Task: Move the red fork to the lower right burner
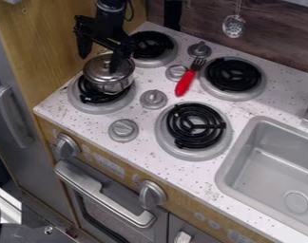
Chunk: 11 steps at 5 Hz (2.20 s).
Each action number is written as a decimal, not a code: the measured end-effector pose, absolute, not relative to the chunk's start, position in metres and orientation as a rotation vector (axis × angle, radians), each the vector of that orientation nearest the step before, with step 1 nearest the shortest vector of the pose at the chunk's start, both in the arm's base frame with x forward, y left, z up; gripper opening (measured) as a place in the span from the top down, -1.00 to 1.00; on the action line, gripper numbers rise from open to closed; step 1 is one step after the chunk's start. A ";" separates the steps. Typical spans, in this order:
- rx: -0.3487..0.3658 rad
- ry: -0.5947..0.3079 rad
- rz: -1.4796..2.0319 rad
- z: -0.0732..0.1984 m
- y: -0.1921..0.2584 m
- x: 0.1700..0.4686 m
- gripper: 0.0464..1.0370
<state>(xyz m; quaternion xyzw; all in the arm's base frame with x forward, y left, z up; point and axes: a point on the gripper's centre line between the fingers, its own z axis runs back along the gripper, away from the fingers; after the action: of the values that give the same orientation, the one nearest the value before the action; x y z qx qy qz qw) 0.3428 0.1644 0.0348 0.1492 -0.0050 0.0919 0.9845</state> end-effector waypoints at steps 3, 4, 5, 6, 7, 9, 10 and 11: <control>0.278 -0.003 0.017 0.013 0.107 0.374 -0.92; 0.252 -0.090 -0.056 0.024 0.078 0.401 -0.92; 0.238 -0.111 -0.074 0.006 0.067 0.418 -0.92; 0.258 -0.075 -0.017 -0.014 0.073 0.431 -0.92; 0.255 -0.066 0.008 -0.040 0.081 0.432 -0.92; 0.166 -0.034 0.066 -0.062 0.082 0.448 -0.92; 0.137 -0.035 0.082 -0.066 0.074 0.463 -0.92; 0.115 -0.013 0.108 -0.065 0.076 0.470 -0.83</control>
<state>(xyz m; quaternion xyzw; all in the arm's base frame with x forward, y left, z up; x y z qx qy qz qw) 0.4696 0.0760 -0.0651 0.0572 -0.0067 0.0539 0.9969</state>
